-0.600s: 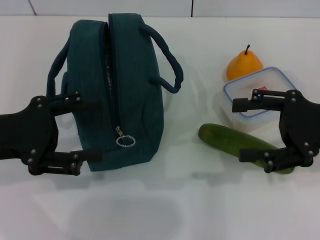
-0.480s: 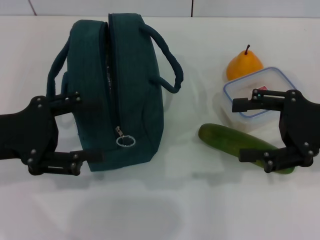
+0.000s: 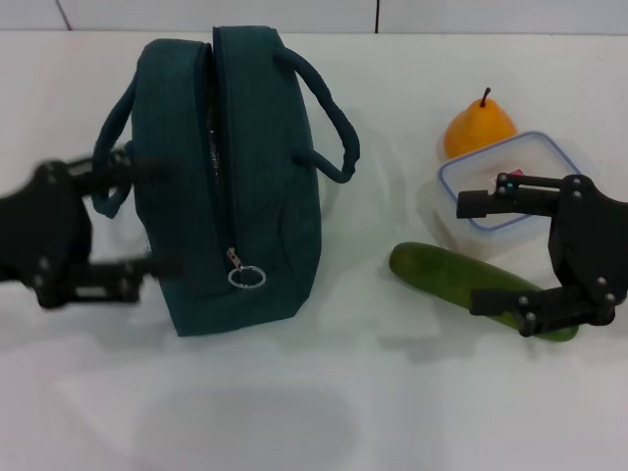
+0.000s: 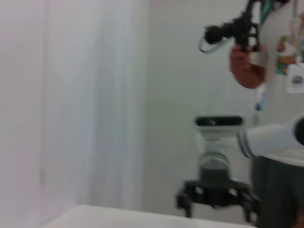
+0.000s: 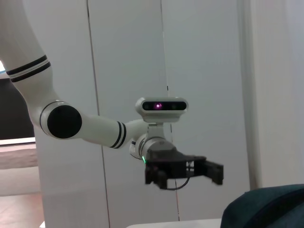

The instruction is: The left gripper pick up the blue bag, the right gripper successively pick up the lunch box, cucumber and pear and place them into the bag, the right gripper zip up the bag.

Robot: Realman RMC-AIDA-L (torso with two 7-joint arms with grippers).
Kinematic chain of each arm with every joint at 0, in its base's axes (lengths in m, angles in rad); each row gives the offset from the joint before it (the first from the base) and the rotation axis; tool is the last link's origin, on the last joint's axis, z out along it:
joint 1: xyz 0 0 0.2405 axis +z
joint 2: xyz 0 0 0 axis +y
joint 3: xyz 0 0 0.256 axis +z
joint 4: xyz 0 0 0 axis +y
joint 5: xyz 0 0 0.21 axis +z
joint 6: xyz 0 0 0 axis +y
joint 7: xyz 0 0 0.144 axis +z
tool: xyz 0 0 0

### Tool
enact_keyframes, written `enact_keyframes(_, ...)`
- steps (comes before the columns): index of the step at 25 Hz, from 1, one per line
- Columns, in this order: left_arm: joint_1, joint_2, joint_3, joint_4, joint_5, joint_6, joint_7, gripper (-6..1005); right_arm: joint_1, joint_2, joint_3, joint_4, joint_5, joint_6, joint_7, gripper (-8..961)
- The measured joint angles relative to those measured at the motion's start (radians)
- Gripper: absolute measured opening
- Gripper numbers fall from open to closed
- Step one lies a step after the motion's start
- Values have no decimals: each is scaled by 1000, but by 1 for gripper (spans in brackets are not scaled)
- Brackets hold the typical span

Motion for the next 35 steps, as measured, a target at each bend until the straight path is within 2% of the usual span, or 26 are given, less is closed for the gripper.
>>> enact_keyframes(4,-23,-1,-109,0,4,-51,-90,876,0,0,3,2,0,0,-2,857)
enact_keyframes(7,-47,1,-187,5,6,-170,-199,876,-2,0,4,5,0,0,-4,856)
enact_keyframes(12,-87,34,-205,36,44,-396,-465,876,-12,0,5,7,10,0,-10,856)
enact_keyframes(14,-91,37,-205,84,80,-430,-566,876,-15,1,5,12,12,0,-18,856)
enact_keyframes(16,-93,31,-202,158,133,-439,-673,875,-15,1,6,25,16,0,-28,856)
enact_keyframes(20,-96,3,-192,334,300,-435,-956,874,-16,0,7,61,33,0,-56,856)
enact_keyframes(21,-96,3,-192,334,300,-435,-956,874,-15,0,8,66,35,0,-60,856)
enact_keyframes(22,-109,-2,-152,400,386,-409,-1136,874,-15,-1,8,72,37,0,-65,856)
enact_keyframes(26,-113,-11,-74,467,398,-385,-1268,872,-20,-1,7,76,38,1,-76,856)
enact_keyframes(29,-114,-30,-25,541,399,-379,-1322,871,-25,0,7,84,49,2,-86,856)
enact_keyframes(30,-114,-30,-25,541,399,-379,-1322,871,-25,0,7,84,49,2,-86,856)
enact_keyframes(31,-110,-48,20,600,405,-375,-1353,871,-33,-1,8,87,60,2,-91,856)
enact_keyframes(35,-106,-60,56,649,421,-373,-1378,870,-39,-2,8,88,64,3,-91,856)
